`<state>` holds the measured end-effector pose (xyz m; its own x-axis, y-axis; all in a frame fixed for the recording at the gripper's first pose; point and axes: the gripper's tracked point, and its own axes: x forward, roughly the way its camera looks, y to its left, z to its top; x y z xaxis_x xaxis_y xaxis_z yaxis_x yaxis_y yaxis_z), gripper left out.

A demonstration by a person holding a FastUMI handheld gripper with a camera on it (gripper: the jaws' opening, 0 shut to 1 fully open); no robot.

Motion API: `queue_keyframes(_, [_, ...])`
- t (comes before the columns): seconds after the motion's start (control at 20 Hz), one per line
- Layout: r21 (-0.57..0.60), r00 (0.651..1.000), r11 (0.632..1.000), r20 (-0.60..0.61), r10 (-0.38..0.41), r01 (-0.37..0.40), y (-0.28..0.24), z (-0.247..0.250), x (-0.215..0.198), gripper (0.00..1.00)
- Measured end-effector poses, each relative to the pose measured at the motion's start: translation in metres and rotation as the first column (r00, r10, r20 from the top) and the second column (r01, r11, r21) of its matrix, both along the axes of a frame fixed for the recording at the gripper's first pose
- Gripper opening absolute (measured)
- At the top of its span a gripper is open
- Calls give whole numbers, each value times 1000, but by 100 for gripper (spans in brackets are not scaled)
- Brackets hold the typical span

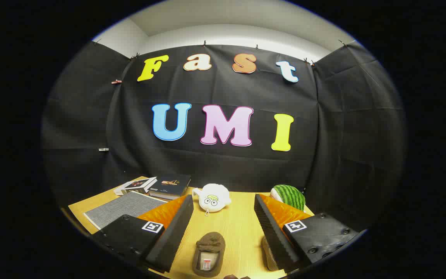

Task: Open the storage box then place both shoes into the box .Put the left shoe in first, then the right shoe, with the right side of both shoes facing outward in a uniform manner.

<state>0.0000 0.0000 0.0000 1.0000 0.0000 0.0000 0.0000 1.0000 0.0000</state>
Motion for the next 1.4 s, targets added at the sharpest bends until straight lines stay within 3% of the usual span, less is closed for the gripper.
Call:
queue_keyframes(0.65, [40,999,999,-46,27,-26,6,-12,13,97])
queue_keyframes(1.4, [175,976,984,-205,66,-29,-1,-50,29,99])
